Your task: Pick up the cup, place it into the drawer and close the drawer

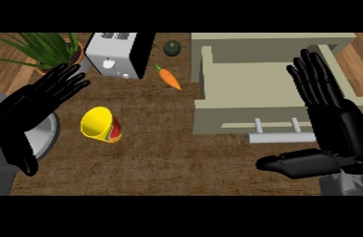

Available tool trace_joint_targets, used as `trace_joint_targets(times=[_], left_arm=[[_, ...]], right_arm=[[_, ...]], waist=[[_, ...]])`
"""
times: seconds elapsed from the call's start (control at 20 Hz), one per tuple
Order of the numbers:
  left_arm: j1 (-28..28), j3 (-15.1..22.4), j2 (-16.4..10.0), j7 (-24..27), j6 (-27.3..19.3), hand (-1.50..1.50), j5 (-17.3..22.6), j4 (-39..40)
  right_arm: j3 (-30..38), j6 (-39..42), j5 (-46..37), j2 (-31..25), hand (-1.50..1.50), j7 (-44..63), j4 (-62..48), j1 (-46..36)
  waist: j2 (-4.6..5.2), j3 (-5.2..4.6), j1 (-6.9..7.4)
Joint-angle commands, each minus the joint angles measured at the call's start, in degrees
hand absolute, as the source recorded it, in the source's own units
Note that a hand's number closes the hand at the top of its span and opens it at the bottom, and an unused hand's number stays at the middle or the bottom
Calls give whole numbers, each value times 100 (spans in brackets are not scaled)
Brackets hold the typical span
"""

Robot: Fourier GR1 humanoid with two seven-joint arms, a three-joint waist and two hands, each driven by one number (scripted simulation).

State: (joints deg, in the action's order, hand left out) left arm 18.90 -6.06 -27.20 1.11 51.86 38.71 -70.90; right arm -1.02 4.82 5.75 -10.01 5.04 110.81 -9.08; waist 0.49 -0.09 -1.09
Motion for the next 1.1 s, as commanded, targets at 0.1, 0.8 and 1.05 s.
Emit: trace_joint_targets(times=[0.1,0.8,1.05], left_arm=[[679,-355,51,1030,837,-150,-1376,1853],[1033,184,-11,3784,71,-150,-3848,3952],[1027,512,325,4352,-539,-150,-4249,4413]], right_arm=[[259,218,137,-75,-150,-268,-313,-170],[367,187,39,-105,-150,-133,-587,-687],[397,300,190,-178,-150,38,-437,-695]], waist=[[-14,2,13],[50,-17,-69],[47,-20,-110]])
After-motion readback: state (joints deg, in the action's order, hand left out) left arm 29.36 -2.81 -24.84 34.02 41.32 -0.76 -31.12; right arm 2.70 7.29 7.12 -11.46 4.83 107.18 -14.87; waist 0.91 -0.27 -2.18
